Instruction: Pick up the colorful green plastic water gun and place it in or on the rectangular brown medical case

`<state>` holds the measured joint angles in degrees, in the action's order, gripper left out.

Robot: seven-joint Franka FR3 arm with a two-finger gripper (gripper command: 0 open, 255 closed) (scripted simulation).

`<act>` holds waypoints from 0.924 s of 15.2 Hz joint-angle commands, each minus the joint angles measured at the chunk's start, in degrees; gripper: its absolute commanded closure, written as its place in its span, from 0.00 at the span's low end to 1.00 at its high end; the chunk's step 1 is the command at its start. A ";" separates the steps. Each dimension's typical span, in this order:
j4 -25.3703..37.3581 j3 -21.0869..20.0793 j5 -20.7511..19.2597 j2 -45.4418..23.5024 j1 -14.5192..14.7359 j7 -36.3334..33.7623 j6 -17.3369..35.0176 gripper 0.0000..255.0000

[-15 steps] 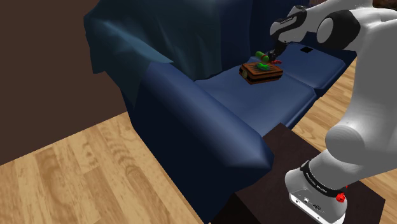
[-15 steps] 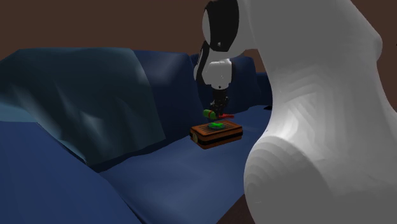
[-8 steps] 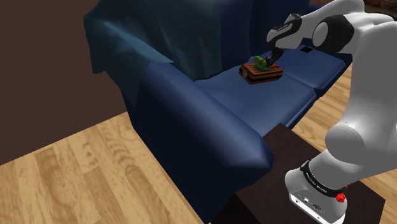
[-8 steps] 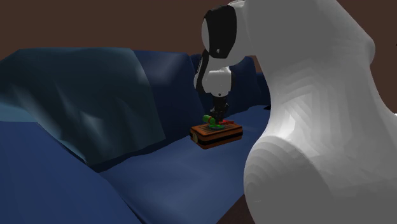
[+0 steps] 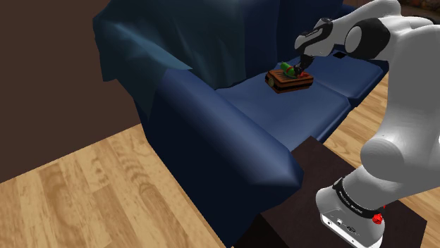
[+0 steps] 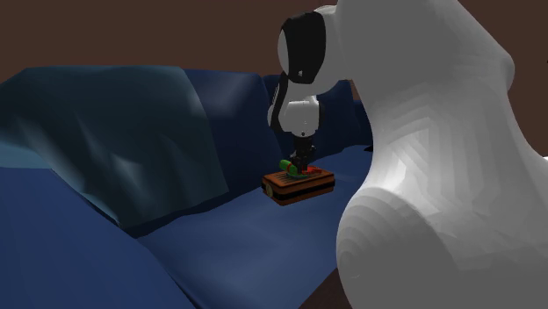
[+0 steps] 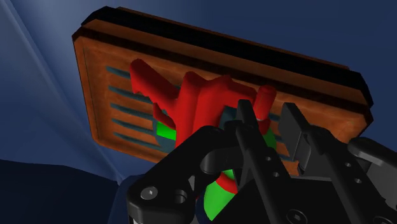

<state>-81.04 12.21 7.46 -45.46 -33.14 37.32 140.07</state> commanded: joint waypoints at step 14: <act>-3.44 0.88 -0.90 6.29 1.19 -0.41 -2.84 0.00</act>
<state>-84.25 13.06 6.59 -39.39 -31.99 36.91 137.27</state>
